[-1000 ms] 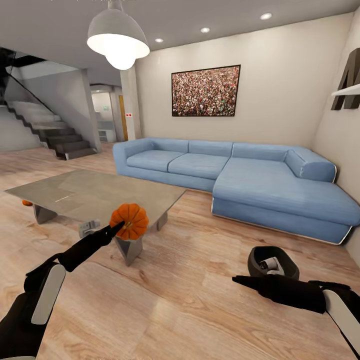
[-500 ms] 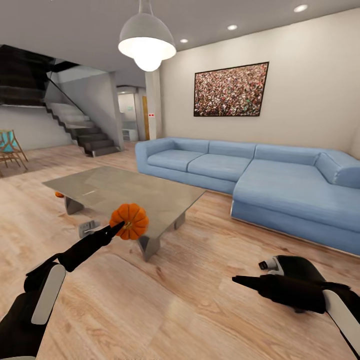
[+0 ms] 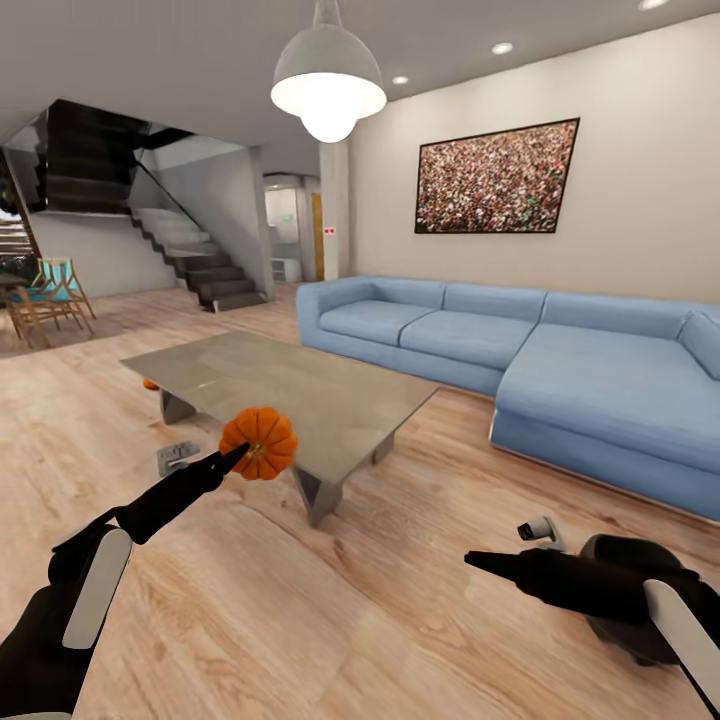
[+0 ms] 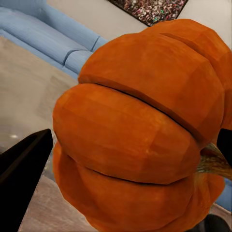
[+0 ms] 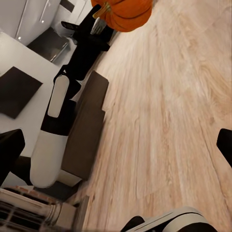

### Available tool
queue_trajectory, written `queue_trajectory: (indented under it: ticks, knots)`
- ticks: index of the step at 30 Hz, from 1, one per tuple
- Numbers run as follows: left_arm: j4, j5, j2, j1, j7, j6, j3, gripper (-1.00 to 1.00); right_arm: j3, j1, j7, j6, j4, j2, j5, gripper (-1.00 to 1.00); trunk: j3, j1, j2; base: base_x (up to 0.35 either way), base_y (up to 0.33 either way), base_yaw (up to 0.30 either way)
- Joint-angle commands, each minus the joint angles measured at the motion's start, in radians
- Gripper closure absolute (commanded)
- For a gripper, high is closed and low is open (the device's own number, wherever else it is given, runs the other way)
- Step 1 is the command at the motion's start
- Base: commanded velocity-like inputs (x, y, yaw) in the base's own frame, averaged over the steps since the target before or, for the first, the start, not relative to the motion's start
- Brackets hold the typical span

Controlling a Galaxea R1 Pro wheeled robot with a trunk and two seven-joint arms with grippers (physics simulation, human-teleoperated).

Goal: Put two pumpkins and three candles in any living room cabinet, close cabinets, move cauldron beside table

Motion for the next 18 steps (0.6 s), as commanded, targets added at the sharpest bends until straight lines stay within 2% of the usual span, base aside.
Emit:
queue_trajectory:
  ticks: [1, 8, 18]
  knots:
    - [0.0, 0.008, 0.0, -0.001, 0.001, 0.008, 0.001, 1.0, 0.001, -0.001, 0.003, 0.003, 0.0, -0.001, 0.001, -1.0, -0.001, 0.0, 0.0, 0.099, 0.003, 0.271]
    - [0.0, 0.008, 0.0, -0.001, 0.001, 0.008, 0.001, 1.0, 0.002, -0.001, 0.002, 0.003, 0.0, -0.001, 0.003, -1.0, -0.001, 0.0, 0.0, 0.095, 0.001, 0.285]
    - [0.0, 0.008, 0.0, -0.001, 0.001, 0.008, 0.001, 1.0, 0.003, -0.001, 0.002, 0.003, 0.0, -0.001, 0.004, -1.0, -0.001, 0.0, 0.0, 0.013, 0.0, 0.291]
